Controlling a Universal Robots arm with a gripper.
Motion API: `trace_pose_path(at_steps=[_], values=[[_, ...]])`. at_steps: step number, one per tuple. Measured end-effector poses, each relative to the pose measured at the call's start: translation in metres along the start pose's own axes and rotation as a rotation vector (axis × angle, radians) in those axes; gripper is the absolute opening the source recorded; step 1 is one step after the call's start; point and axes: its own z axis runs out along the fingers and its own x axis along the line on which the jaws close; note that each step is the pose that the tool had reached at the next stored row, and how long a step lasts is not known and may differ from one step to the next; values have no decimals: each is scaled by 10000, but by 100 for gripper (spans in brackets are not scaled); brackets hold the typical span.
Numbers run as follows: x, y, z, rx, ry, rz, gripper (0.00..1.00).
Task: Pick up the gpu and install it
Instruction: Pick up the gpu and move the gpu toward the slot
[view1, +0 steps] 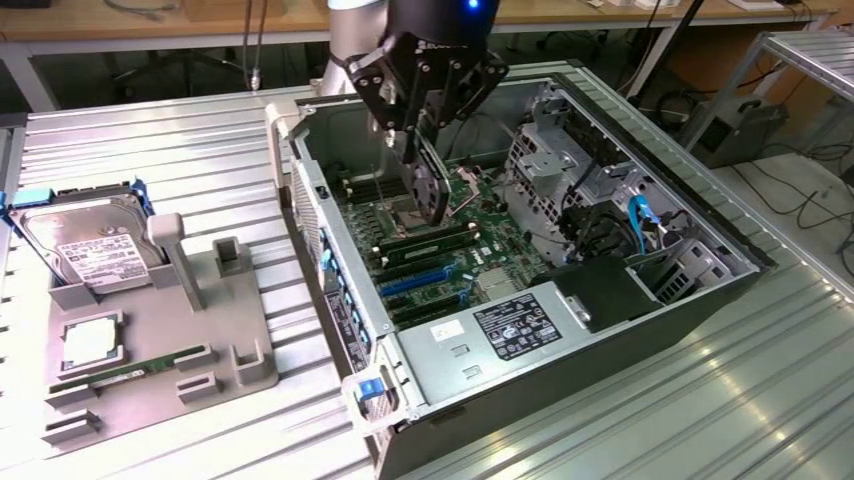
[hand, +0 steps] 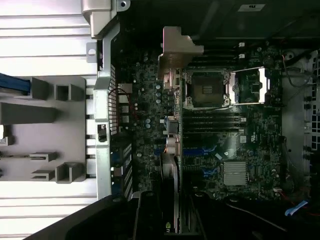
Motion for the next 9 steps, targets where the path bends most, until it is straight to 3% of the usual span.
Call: trace_pose_path(at_steps=[9], values=[[-443,27,181,28,55,2,27]])
